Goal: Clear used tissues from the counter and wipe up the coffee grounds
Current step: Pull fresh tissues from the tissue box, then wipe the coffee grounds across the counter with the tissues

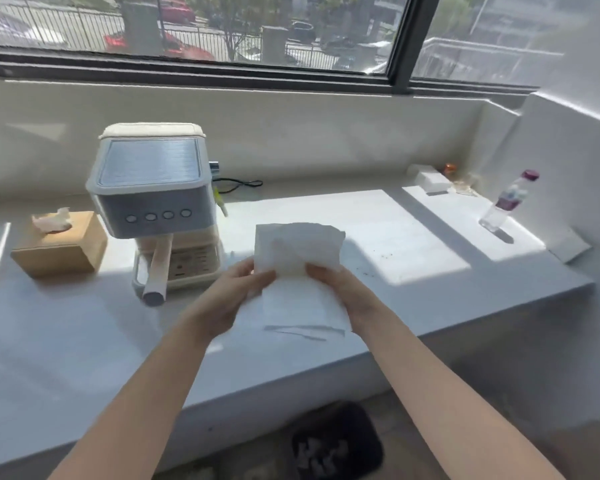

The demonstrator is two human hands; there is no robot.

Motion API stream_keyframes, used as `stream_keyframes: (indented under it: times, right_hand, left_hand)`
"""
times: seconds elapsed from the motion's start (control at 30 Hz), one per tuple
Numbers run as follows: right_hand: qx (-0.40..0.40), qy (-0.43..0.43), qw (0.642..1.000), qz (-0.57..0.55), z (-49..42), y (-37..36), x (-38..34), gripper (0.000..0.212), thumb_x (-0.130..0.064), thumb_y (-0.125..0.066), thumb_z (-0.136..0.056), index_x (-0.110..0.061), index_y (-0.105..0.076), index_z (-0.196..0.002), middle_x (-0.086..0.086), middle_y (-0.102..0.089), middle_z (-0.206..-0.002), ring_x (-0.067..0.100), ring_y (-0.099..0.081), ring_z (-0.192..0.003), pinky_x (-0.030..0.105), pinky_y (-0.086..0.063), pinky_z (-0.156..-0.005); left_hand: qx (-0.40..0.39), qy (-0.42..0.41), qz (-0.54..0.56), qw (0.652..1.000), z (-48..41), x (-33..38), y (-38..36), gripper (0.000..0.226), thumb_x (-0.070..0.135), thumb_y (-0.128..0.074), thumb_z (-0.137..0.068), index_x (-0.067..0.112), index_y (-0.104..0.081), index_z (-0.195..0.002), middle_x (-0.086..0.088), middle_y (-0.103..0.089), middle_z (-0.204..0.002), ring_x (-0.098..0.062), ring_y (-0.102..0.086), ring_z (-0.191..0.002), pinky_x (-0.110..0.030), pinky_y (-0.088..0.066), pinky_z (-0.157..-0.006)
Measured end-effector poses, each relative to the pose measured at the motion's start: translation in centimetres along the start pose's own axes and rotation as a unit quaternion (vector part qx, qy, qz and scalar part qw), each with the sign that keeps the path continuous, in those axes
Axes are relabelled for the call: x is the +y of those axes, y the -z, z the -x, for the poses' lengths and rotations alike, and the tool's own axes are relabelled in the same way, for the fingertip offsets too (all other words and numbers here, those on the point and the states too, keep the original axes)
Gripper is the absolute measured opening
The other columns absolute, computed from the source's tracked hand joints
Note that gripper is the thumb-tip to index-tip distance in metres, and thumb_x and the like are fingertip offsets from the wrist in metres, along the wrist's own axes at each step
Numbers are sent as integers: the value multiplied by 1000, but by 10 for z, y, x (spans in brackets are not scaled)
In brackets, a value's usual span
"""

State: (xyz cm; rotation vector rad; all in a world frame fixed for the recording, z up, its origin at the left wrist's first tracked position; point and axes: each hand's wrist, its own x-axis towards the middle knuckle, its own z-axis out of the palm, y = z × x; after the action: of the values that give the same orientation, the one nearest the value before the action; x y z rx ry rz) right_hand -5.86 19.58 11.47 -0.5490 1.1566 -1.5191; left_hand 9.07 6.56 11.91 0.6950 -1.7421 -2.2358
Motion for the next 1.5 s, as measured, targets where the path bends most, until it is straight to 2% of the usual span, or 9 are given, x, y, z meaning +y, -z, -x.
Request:
stream_keyframes:
  times: [0.17,0.33,0.57,0.7,0.87,1.03,1.17,1.37,1.5]
  right_hand:
    - [44,-27,999,14,22,66,0,22,-29,-55,-87,-17,-72,-96,0,-71,-95,19,-66,-92,32,-54,-79]
    - [147,-88,985,4,19,112,0,51,-57,-54,-83,-15,-60,-56,0,-54,-63,16,-52,-61,26,-40,-59]
    - [94,-86,991,-29,20,173,-5,44,-17,-67,-83,-8,-54,-125,14,-64,-114,27,-64,-98,38,-53,-83]
    - [82,-107,979,-150,16,188,6,40,-17,-61,-87,-1,-57,-124,15,-67,-107,25,-66,-94,35,-57,-77]
    - [132,-104,984,-65,2,218,-1,25,-8,-55,-90,-1,-62,-113,24,-60,-117,28,-63,-92,37,-53,-82]
    - [26,-171,985,-6,5,272,-30,50,-44,-49,-92,-10,-57,-128,13,-61,-121,28,-57,-113,39,-45,-91]
    - [-19,-172,981,83,9,302,-34,37,-34,-61,-89,-12,-63,-118,12,-65,-115,27,-62,-109,36,-49,-90]
    - [47,-224,972,57,21,344,-20,28,-20,-60,-91,-1,-64,-110,18,-67,-104,32,-63,-98,44,-49,-86]
    - [253,-76,957,119,18,380,-44,25,-15,-50,-96,-2,-62,-114,8,-71,-97,27,-67,-91,38,-54,-78]
  left_hand:
    - [-29,65,-3,997,-32,-19,-37,20,8,-48,-89,16,-65,-81,4,-67,-63,-9,-63,-54,-18,-48,-45]
    - [-30,98,-89,991,-86,-21,-74,29,37,-41,-75,17,-60,-66,-5,-57,-66,-24,-53,-58,-29,-41,-53]
    - [-83,-8,-207,975,-146,-27,-124,18,7,-46,-60,21,-48,-70,6,-48,-66,-13,-42,-61,-25,-32,-55]
    - [-61,-39,-214,974,-165,-41,-146,15,3,-41,-61,14,-43,-71,2,-41,-66,-12,-35,-60,-21,-27,-53]
    - [23,-74,-274,959,-191,-63,-167,30,-1,-35,-56,10,-48,-80,6,-43,-64,-5,-35,-57,-19,-27,-54]
    - [73,-81,-267,958,-210,-85,-203,35,-10,-31,-57,19,-47,-70,8,-40,-53,-9,-31,-50,-21,-25,-50]
    - [58,-100,-243,963,-223,-106,-241,37,-1,-31,-58,32,-46,-64,1,-63,-83,-12,-55,-76,-19,-37,-64]
    - [191,-135,-316,919,-221,-140,-287,42,-11,-41,-68,21,-54,-91,7,-48,-127,-7,-43,-118,-15,-34,-92]
    - [127,-150,-414,889,-209,-172,-312,41,12,-46,-86,21,-40,-126,2,-30,-149,-10,-27,-133,-26,-21,-111]
